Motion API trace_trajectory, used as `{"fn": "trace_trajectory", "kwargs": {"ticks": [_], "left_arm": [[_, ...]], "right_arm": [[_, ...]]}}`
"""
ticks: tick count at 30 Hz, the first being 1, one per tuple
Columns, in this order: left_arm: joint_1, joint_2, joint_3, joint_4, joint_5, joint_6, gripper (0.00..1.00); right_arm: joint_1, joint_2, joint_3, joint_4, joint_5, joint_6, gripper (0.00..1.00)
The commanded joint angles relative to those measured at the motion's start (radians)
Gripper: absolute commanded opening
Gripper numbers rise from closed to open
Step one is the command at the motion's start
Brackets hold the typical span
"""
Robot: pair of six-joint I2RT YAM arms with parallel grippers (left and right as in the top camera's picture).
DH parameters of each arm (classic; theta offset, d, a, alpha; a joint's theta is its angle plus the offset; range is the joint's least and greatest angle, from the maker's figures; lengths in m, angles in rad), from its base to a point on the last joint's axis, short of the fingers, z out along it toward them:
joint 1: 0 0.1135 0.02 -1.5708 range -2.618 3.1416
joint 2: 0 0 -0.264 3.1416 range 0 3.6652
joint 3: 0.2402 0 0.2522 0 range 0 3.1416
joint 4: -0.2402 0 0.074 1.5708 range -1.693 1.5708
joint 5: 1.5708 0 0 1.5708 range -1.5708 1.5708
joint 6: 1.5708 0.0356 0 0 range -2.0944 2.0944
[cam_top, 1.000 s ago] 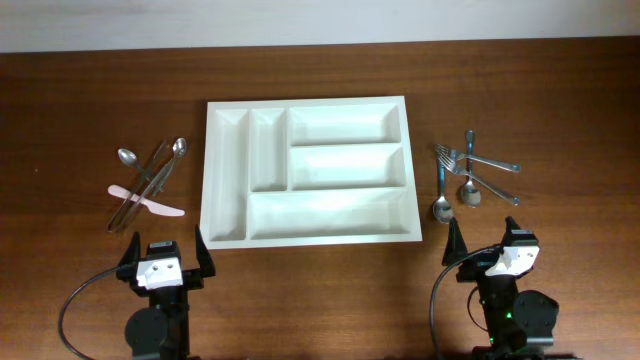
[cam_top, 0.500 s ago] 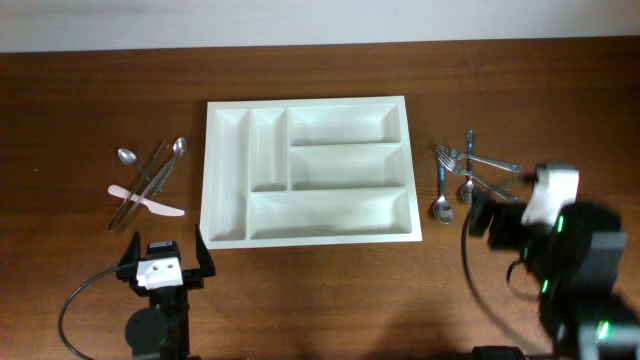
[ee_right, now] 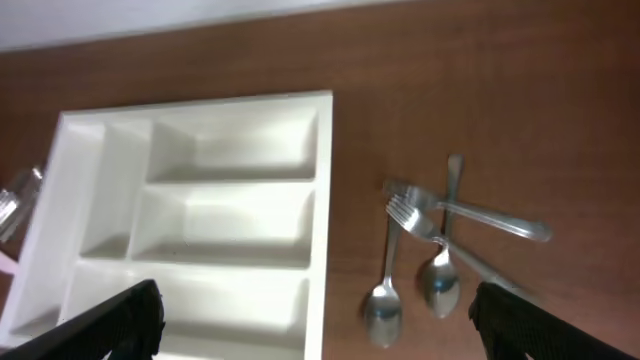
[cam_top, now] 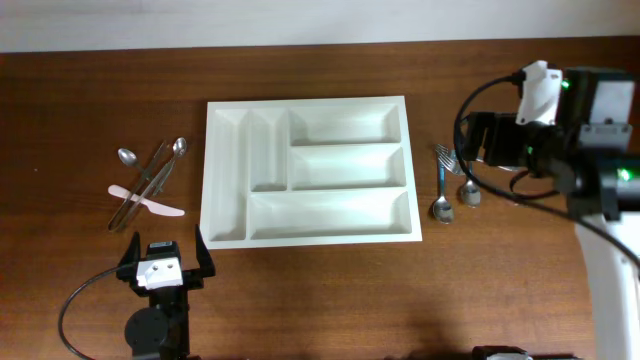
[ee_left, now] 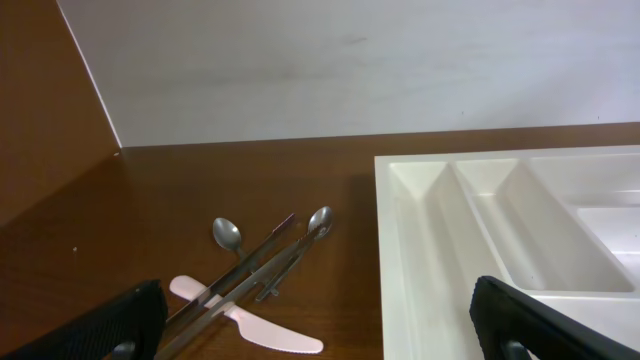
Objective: Pack container
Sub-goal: 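Move the right gripper over the silverware pile right of the tray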
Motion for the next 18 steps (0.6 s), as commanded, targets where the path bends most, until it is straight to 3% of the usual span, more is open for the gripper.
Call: {"fn": "trace_trajectory", "kwargs": {"ticks": [1, 5, 11, 15, 18], "left_arm": [[0.005, -0.01, -0.002, -0.005, 0.011, 0.01, 0.99], [0.005, -0.01, -0.002, -0.005, 0.011, 0.01, 0.99], [0.005, -0.01, -0.002, -0.005, 0.011, 0.01, 0.99], [0.005, -0.01, -0.002, -0.005, 0.011, 0.01, 0.99], [0.005, -0.01, -0.002, -0.005, 0.011, 0.01, 0.99]], "right_arm": [[-0.021, 0.068, 0.019, -0.023, 0.035, 0.021, 0.99], [-0.083, 0.166, 0.019, -0.042, 0.055, 0.095, 1.0], [-0.167, 0.275, 0.019, -0.034, 0.119, 0.187, 0.93], [-0.198, 0.339, 0.019, -0.021, 0.153, 0.183, 0.94], [-0.196, 0.397, 0.019, -0.013, 0.152, 0.071, 1.0]]}}
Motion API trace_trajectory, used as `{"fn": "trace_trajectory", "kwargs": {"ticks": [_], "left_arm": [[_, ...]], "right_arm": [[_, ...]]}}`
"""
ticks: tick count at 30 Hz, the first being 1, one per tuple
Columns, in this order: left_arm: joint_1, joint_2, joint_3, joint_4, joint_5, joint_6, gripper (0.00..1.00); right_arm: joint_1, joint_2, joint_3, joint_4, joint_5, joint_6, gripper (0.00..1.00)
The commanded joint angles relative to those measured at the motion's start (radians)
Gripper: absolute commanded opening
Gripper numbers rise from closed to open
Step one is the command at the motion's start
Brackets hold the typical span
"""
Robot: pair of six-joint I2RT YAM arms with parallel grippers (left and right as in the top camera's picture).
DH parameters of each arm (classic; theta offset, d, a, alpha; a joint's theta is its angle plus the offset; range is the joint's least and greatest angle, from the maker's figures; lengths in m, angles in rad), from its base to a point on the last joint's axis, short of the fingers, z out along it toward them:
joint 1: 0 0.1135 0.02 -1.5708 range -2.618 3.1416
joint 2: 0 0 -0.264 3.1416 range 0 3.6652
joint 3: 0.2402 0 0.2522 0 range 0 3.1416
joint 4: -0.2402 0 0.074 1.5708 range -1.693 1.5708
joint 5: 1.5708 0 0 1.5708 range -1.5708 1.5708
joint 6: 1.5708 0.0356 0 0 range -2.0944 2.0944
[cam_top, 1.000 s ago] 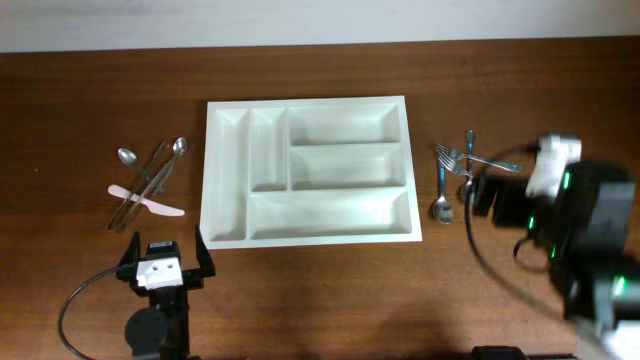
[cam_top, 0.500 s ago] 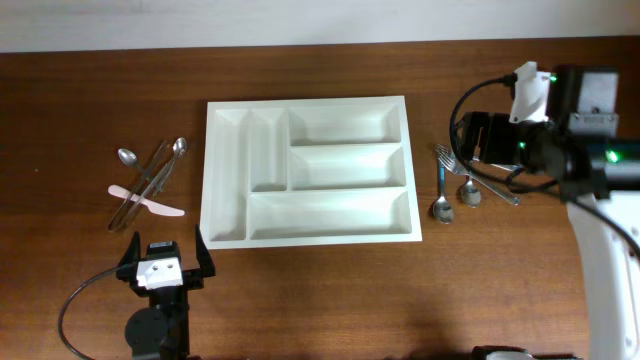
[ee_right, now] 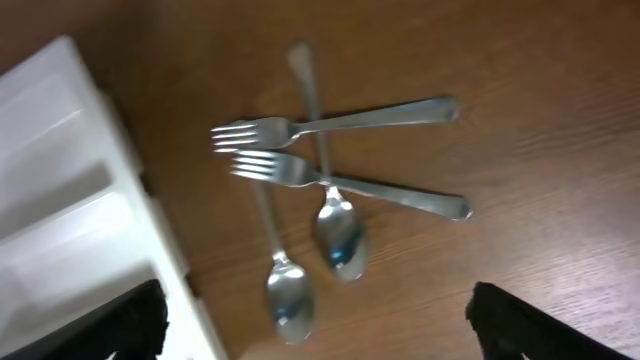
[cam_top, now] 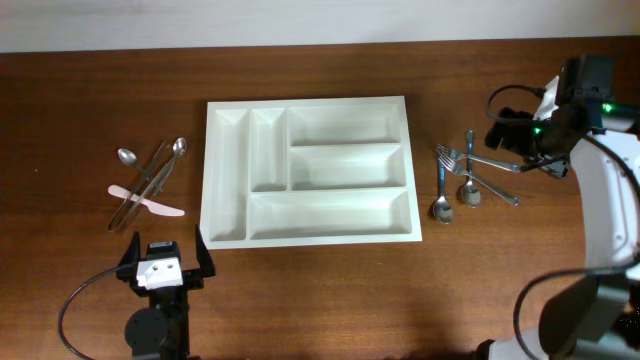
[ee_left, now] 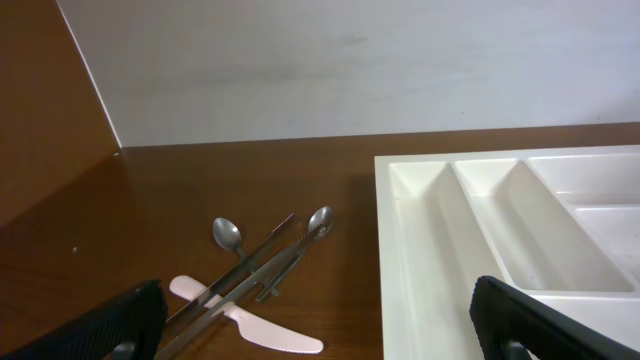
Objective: Pack container
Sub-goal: 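Move the right gripper over the silverware pile right of the tray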
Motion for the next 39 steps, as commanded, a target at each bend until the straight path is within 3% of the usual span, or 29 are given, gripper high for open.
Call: {"fn": "trace_trajectory", "kwargs": {"ticks": [1, 5, 20, 30, 39], "left_arm": [[0.005, -0.01, -0.002, -0.005, 0.011, 0.01, 0.99], [0.005, -0.01, -0.002, -0.005, 0.011, 0.01, 0.99], [0.005, -0.01, -0.002, -0.005, 0.011, 0.01, 0.99], [0.005, -0.01, -0.002, -0.005, 0.011, 0.01, 0.99], [0.005, -0.01, -0.002, -0.005, 0.011, 0.01, 0.99]], "right_arm": [[0.002, 0.068, 0.019, 0.002, 0.03, -0.123, 1.0], [0.006, 0.148, 0.017, -0.015, 0.027, -0.26, 1.0], [0.065, 0.222, 0.006, -0.027, -0.181, -0.422, 1.0], [0.183, 0.291, 0.005, 0.017, -0.156, -0.4, 1.0], [0.182, 0.374, 0.005, 0.01, -0.137, -0.368, 0.89]]}}
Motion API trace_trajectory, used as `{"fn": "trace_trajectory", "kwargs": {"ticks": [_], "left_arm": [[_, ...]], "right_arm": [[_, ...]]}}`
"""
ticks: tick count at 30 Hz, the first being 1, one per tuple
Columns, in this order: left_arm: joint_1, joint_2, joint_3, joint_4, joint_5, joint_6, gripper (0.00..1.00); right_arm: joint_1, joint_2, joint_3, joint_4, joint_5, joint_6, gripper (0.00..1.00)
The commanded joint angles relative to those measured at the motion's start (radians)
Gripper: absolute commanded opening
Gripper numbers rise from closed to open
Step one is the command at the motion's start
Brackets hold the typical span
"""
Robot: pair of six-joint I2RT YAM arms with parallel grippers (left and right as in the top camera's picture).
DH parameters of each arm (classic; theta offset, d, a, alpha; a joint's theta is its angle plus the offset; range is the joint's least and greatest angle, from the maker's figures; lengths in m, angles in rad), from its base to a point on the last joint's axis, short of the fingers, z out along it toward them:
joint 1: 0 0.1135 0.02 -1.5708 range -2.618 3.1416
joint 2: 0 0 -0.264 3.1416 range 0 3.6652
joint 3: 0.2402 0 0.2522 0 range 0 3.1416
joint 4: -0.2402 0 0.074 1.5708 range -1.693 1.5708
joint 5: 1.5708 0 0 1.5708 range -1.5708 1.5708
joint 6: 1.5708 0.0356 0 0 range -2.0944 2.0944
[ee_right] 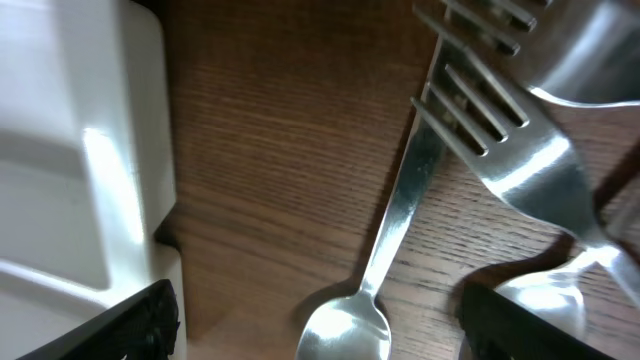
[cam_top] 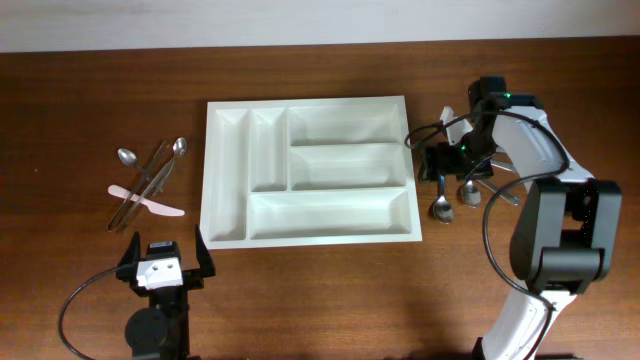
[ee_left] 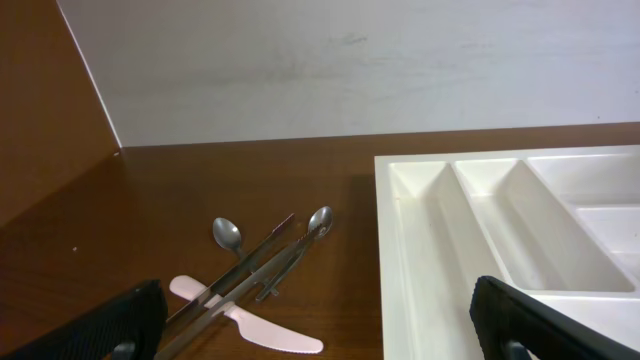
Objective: Pack container
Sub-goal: 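Move the right gripper over the silverware pile right of the tray, then lower the right gripper and close it on a silver spoon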
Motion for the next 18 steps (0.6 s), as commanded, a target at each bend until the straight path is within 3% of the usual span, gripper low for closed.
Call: {"fn": "trace_trajectory", "kwargs": {"ticks": [1, 18], "left_arm": [[0.005, -0.01, -0.002, -0.005, 0.011, 0.01, 0.99], [0.005, -0.01, -0.002, -0.005, 0.011, 0.01, 0.99]], "right_arm": [[-0.004, 0.01, 0.006, 0.007, 0.026, 0.027, 0.89], [-0.003, 0.01, -0.007, 0.021, 0.141, 0.15, 0.82]]}}
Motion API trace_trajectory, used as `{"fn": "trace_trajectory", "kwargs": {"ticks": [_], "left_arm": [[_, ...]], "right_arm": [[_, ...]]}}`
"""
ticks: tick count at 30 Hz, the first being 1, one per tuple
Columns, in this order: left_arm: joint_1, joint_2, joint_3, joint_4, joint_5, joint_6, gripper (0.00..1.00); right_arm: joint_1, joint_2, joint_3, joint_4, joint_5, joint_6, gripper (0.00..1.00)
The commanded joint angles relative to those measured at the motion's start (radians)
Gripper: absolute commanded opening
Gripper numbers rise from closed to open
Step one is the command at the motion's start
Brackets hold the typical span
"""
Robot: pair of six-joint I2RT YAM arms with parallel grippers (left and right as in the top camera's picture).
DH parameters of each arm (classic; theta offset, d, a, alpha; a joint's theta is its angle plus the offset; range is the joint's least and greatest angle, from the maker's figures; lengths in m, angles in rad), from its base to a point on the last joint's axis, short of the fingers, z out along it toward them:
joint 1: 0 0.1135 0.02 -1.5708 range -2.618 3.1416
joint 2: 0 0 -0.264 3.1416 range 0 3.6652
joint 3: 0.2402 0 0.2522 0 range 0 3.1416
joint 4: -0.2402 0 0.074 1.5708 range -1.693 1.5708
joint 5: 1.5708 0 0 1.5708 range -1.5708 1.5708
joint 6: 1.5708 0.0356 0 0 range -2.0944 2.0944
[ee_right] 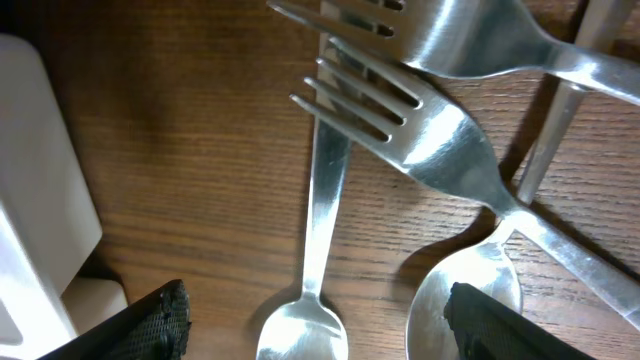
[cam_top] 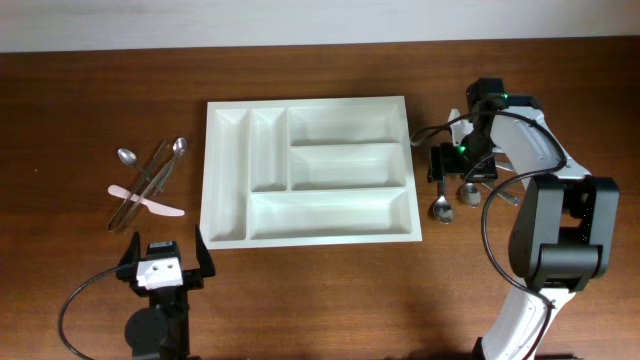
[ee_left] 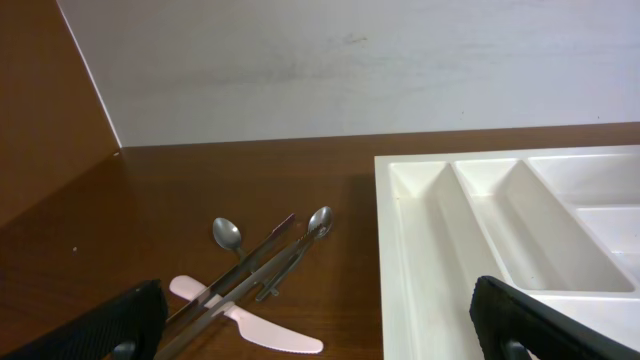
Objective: Pack container
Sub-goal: 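Lower the right gripper and close it on a silver spoon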
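Observation:
The white divided tray (cam_top: 330, 215) lies mid-table with all its compartments bare. To its right is a heap of two forks and two spoons (cam_top: 452, 195). My right gripper (cam_top: 455, 165) hangs low over that heap, open. In the right wrist view its fingers (ee_right: 150, 325) straddle a slim spoon (ee_right: 312, 300), with a fork (ee_right: 420, 130) crossing its handle and a bigger spoon (ee_right: 465, 295) beside it. My left gripper (cam_top: 165, 268) rests open at the front left, holding nothing. A pink knife (ee_left: 250, 325) lies ahead of it.
Left of the tray lie a small spoon (cam_top: 127, 156), a long-handled spoon (cam_top: 178, 147) and crossed metal pieces (cam_top: 145, 180) over the pink knife. The tray's right rim (ee_right: 40, 200) is close to my right fingers. A pale wall (ee_left: 350, 70) backs the table.
My right gripper has shifted a little to the right, away from the tray rim and further over the forks and spoons. It is still open. The left arm and all the cutlery are unchanged.
My right gripper first hung high at the right, with tray and cutlery far below. Then it was further right, above the forks and spoons. Later it was low by the tray's right rim, and now it straddles the slim spoon. The left arm never moved.

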Motion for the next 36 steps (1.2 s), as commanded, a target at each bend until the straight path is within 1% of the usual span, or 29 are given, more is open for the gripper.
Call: {"fn": "trace_trajectory", "kwargs": {"ticks": [1, 12, 21, 23, 31, 32, 36], "left_arm": [[0.005, -0.01, -0.002, -0.005, 0.011, 0.01, 0.99], [0.005, -0.01, -0.002, -0.005, 0.011, 0.01, 0.99], [0.005, -0.01, -0.002, -0.005, 0.011, 0.01, 0.99], [0.005, -0.01, -0.002, -0.005, 0.011, 0.01, 0.99], [0.005, -0.01, -0.002, -0.005, 0.011, 0.01, 0.99], [0.005, -0.01, -0.002, -0.005, 0.011, 0.01, 0.99], [0.005, -0.01, -0.002, -0.005, 0.011, 0.01, 0.99]], "right_arm": [[-0.003, 0.002, -0.013, 0.011, 0.019, 0.032, 0.81], [-0.003, 0.002, -0.153, 0.106, 0.011, 0.064, 0.77], [-0.003, 0.002, -0.164, 0.124, 0.013, 0.071, 0.66], [-0.003, 0.002, -0.164, 0.129, 0.012, 0.071, 0.66], [-0.003, 0.002, -0.162, 0.15, 0.016, 0.065, 0.68], [-0.003, 0.002, -0.161, 0.15, 0.016, 0.062, 0.71], [-0.003, 0.002, -0.159, 0.149, 0.016, 0.059, 0.77]]}}
